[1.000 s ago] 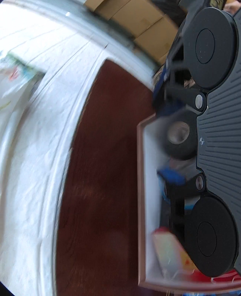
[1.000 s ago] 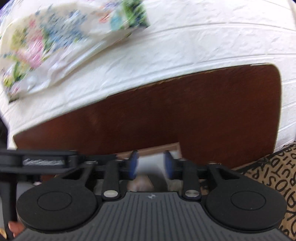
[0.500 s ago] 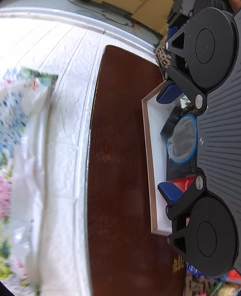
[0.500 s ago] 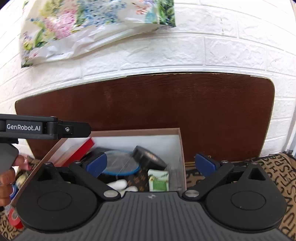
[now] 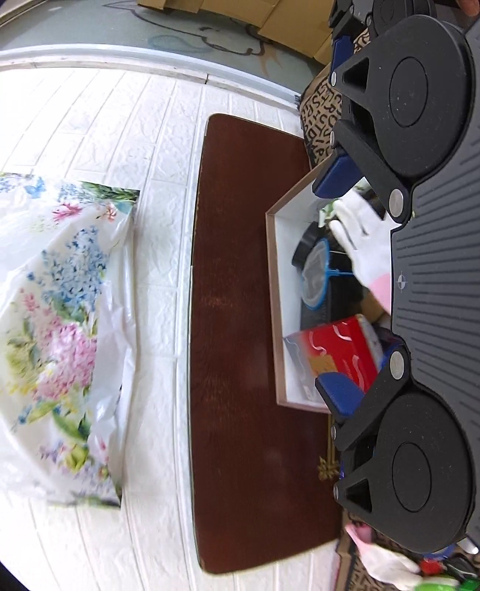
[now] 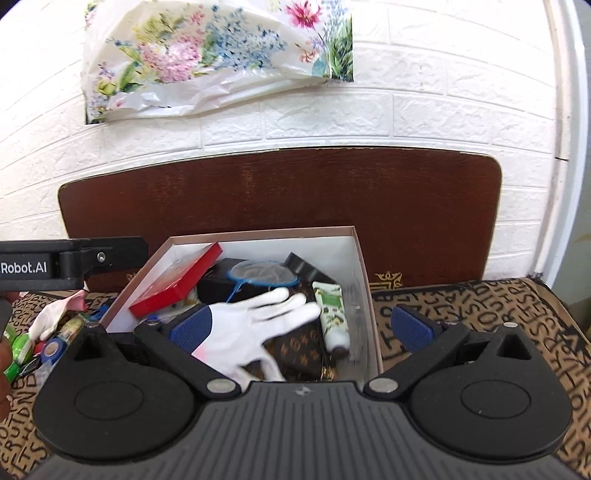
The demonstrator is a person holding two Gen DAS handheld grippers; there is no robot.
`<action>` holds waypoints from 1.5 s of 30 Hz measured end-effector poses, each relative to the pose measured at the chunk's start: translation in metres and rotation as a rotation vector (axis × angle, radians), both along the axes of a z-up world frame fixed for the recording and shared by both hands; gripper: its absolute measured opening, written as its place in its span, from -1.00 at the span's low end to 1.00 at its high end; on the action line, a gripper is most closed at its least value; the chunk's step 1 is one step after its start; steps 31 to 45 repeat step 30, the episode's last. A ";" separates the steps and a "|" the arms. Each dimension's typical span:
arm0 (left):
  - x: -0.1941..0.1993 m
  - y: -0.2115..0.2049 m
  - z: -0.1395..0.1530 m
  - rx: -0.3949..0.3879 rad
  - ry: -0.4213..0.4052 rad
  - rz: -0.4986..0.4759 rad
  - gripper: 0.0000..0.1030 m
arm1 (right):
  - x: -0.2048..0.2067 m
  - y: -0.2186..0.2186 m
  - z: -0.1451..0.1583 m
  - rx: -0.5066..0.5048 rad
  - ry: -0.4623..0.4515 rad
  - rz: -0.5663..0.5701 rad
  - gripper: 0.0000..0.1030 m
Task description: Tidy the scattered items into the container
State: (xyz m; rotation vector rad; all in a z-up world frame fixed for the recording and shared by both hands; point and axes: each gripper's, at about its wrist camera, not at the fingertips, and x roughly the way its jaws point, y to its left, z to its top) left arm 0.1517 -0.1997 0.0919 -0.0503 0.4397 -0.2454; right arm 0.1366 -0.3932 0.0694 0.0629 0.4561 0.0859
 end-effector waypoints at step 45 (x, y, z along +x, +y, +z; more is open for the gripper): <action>-0.133 0.011 -0.046 0.092 0.115 -0.040 1.00 | -0.136 0.044 -0.044 -0.078 0.086 -0.054 0.99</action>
